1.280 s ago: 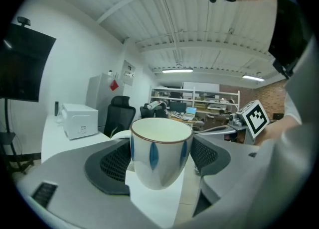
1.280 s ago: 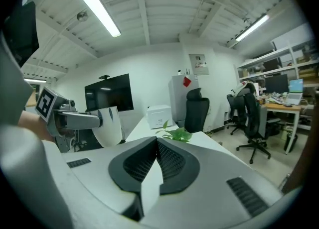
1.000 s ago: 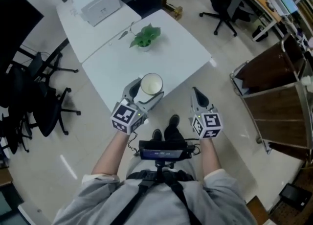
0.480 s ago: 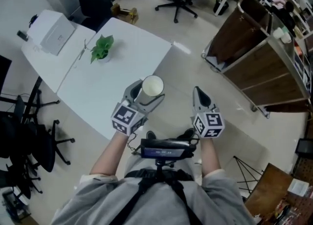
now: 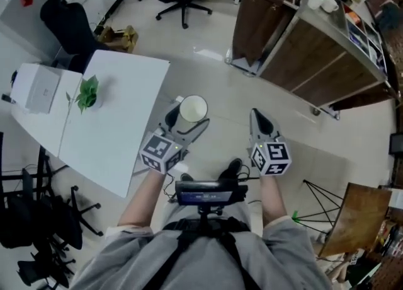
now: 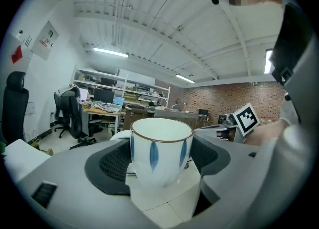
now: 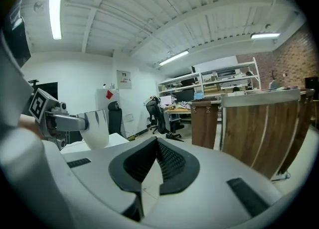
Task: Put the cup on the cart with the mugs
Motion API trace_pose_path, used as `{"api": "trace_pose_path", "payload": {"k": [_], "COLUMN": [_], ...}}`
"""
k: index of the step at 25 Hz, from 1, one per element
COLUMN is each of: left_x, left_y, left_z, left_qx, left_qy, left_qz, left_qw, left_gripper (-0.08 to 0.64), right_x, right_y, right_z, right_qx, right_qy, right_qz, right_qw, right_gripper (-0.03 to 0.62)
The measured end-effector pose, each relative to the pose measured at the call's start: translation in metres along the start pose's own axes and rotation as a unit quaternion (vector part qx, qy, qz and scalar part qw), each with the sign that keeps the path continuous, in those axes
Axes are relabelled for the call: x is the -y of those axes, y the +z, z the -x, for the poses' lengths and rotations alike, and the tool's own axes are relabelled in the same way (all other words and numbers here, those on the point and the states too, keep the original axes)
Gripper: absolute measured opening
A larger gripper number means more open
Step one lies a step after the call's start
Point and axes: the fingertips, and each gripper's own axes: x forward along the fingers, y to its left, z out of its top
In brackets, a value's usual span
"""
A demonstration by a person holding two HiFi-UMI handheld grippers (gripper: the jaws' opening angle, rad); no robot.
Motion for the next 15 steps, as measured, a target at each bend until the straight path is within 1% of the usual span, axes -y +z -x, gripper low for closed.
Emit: {"api": "trace_pose_path", "payload": {"k": [3,7,11,15], "left_x": [0.022,0.053,0.085,0.120], "left_y": [0.009,0.015,0.027,0.037], "left_z": [-0.045,-0.102,-0.159,-0.206], "left_qx": [0.005,-0.004,0.001,-0.001], "left_qy": [-0.023,-0.054,-0.081,-0.109], "left_qz": [-0.003,-0.012,-0.011,-0.027], "left_qw": [0.9997,0.9985,0.9967,0.9936], "left_gripper": [0.374,0.374,0.374,0.374], "right_x": [0.046,0.108,0.170,0.214], "right_y": [0.005,0.011,0.019,0.024], "right_z": [0.008,0.020,0.039,0.059], "right_qx": [0.001,0.012,0.021,0.023], "right_qy": [-0.018,-0.036,-0.062,-0.085], "right_qz": [-0.003,-0.008,-0.015,-0.025], "right_qw": [1.000,0.999,0.998,0.996], "right_gripper": [0.006,0.006,0.006,0.006]}}
